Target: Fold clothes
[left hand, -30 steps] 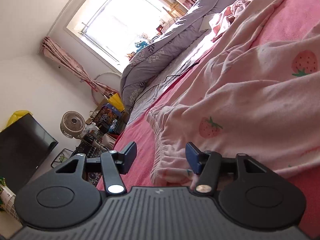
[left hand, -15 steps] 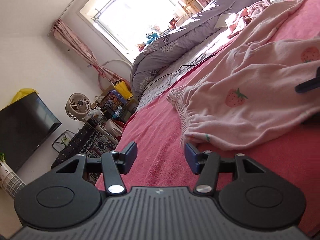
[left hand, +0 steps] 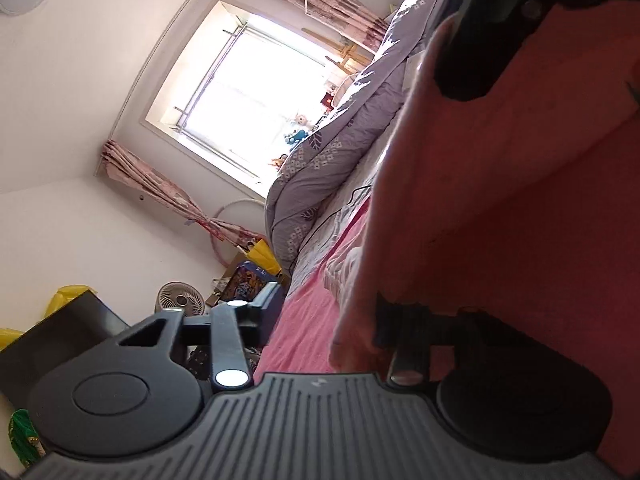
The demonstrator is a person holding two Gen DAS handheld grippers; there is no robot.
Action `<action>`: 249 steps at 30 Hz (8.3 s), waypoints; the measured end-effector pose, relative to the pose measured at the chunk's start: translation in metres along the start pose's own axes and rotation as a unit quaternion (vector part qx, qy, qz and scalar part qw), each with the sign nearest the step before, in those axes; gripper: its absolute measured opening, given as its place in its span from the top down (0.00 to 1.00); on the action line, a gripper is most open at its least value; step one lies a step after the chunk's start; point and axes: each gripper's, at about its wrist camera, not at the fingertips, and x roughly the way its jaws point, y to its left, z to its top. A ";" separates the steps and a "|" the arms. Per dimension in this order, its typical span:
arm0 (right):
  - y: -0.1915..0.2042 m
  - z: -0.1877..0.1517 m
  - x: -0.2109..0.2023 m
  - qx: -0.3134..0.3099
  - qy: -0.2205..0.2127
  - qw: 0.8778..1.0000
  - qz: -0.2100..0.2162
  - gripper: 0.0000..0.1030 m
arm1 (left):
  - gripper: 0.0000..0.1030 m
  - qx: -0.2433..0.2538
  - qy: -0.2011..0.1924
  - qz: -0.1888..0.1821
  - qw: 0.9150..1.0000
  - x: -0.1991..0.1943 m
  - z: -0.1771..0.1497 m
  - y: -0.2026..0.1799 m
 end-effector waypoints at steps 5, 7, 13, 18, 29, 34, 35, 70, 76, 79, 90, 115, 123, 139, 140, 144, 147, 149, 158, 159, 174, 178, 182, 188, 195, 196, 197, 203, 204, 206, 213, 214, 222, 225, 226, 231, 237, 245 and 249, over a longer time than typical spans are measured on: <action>0.027 -0.022 -0.011 -0.048 0.014 0.999 -0.012 0.90 | 0.88 -0.082 0.021 0.022 0.996 0.008 -0.001 0.027; 0.041 -0.039 -0.010 -0.088 0.021 0.995 -0.030 0.88 | 0.88 -0.100 0.024 0.028 0.994 0.003 -0.004 0.040; 0.025 -0.075 -0.040 -0.148 0.020 0.979 -0.135 0.76 | 0.80 -0.088 0.039 0.019 0.995 -0.014 -0.018 0.051; 0.006 -0.098 -0.071 -0.191 0.057 0.967 -0.161 0.49 | 0.80 -0.092 0.052 0.010 0.994 -0.024 -0.023 0.054; -0.031 -0.131 -0.107 -0.249 0.106 0.933 -0.235 0.29 | 0.76 -0.060 0.070 -0.003 0.996 -0.028 -0.023 0.053; -0.064 -0.148 -0.110 -0.242 0.182 0.919 -0.254 0.50 | 0.69 -0.059 0.079 -0.003 0.995 -0.024 -0.024 0.052; -0.072 -0.150 -0.112 -0.240 0.195 0.914 -0.262 0.51 | 0.69 -0.059 0.079 -0.004 0.995 -0.023 -0.024 0.052; -0.168 -0.231 -0.216 -0.151 0.353 0.856 -0.345 0.94 | 0.58 0.044 0.068 -0.108 0.991 -0.057 -0.038 0.040; -0.175 -0.224 -0.233 -0.076 0.362 0.888 -0.272 0.70 | 0.45 0.090 0.103 -0.092 0.986 -0.066 -0.065 0.028; -0.184 -0.195 -0.249 0.032 0.330 0.921 -0.204 0.38 | 0.31 0.053 0.133 -0.076 0.987 -0.071 -0.079 0.049; -0.220 -0.089 -0.109 0.148 0.125 0.977 -0.093 0.36 | 0.25 -0.411 0.164 -0.101 0.891 0.026 -0.070 0.190; -0.061 0.026 0.330 0.006 0.205 0.938 0.278 0.76 | 0.24 -0.314 0.064 -0.258 0.911 0.025 -0.045 0.086; -0.048 0.070 0.310 -0.047 0.123 0.973 0.190 0.88 | 0.23 -0.306 -0.009 -0.384 0.871 0.031 -0.022 0.091; -0.081 0.084 0.316 -0.016 0.132 0.978 0.159 0.88 | 0.21 -0.470 0.053 -0.348 0.809 0.056 -0.061 0.132; -0.081 0.079 0.323 -0.006 0.143 0.977 0.159 0.76 | 0.20 -0.479 0.053 -0.349 0.804 0.064 -0.061 0.133; -0.075 0.057 0.353 0.000 0.188 0.972 0.145 0.51 | 0.20 -0.427 0.124 -0.337 0.830 0.099 -0.056 0.098; -0.072 0.040 0.375 0.005 0.217 0.966 0.141 0.46 | 0.14 -0.374 0.116 -0.316 0.864 0.096 -0.049 0.078; -0.075 0.029 0.387 0.030 0.237 0.958 0.157 0.41 | 0.13 -0.361 0.114 -0.307 0.873 0.093 -0.046 0.073; -0.057 0.035 0.365 0.000 0.205 0.965 0.163 0.91 | 0.12 -0.401 0.104 -0.311 0.856 0.093 -0.053 0.079; -0.055 0.040 0.358 -0.002 0.193 0.969 0.155 0.91 | 0.12 -0.409 0.101 -0.305 0.854 0.090 -0.056 0.082; -0.008 0.085 0.180 -0.025 0.079 0.974 0.212 0.91 | 0.05 -0.465 0.124 -0.149 0.864 -0.022 -0.105 0.109; 0.026 0.065 0.171 -0.046 0.105 0.967 0.229 0.91 | 0.05 -0.476 0.151 -0.120 0.858 -0.030 -0.118 0.114; 0.047 0.048 0.178 -0.032 0.130 0.964 0.231 0.91 | 0.05 -0.495 0.152 -0.113 0.848 -0.037 -0.127 0.121; 0.046 0.050 0.174 -0.004 0.103 0.972 0.210 0.91 | 0.05 -0.468 0.152 -0.093 0.865 -0.036 -0.116 0.122; 0.043 0.054 0.173 0.030 0.091 0.970 0.223 0.91 | 0.05 -0.489 0.132 -0.074 0.859 -0.043 -0.113 0.132; 0.048 0.049 0.174 0.022 0.100 0.968 0.228 0.91 | 0.05 -0.492 0.133 -0.075 0.857 -0.042 -0.113 0.133; 0.054 0.043 0.176 0.015 0.113 0.966 0.233 0.91 | 0.05 -0.493 0.134 -0.076 0.856 -0.039 -0.112 0.133; 0.064 0.028 0.164 -0.012 0.102 0.967 0.234 0.81 | 0.04 -0.470 0.126 -0.097 0.868 -0.013 -0.088 0.127; 0.059 0.028 0.158 -0.016 0.100 0.966 0.239 0.80 | 0.03 -0.454 0.139 -0.096 0.875 -0.007 -0.085 0.121; 0.050 0.028 0.144 -0.026 0.098 0.964 0.247 0.70 | 0.03 -0.421 0.165 -0.094 0.887 0.006 -0.079 0.109; -0.037 -0.003 0.073 -0.069 0.129 0.979 0.142 0.52 | 0.03 -0.431 0.177 -0.106 0.878 0.010 -0.088 0.095; -0.056 -0.010 0.065 -0.062 0.144 0.981 0.111 0.51 | 0.03 -0.438 0.178 -0.108 0.874 0.010 -0.090 0.096; -0.226 -0.067 0.048 -0.037 0.256 0.955 -0.148 0.42 | 0.02 -0.435 0.192 -0.105 0.873 0.011 -0.089 0.095; -0.328 -0.092 0.059 0.143 0.301 0.917 -0.218 0.41 | 0.02 -0.443 0.197 -0.107 0.868 0.012 -0.091 0.096; -0.360 -0.105 0.059 0.214 0.306 0.898 -0.233 0.41 | 0.02 -0.444 0.198 -0.106 0.868 0.012 -0.091 0.096; -0.452 -0.155 0.085 0.354 0.330 0.828 -0.281 0.45 | 0.01 -0.436 0.208 -0.097 0.870 0.012 -0.086 0.095; -0.467 -0.191 0.162 0.293 0.416 0.791 -0.339 0.52 | 0.00 -0.431 0.218 -0.090 0.871 0.015 -0.081 0.092; -0.470 -0.176 0.122 0.319 0.333 0.798 -0.387 0.91 | 0.00 -0.433 0.216 -0.093 0.870 0.016 -0.082 0.091; -0.469 -0.140 0.081 0.318 0.285 0.821 -0.380 0.91 | 0.00 -0.436 0.215 -0.091 0.869 0.015 -0.083 0.090</action>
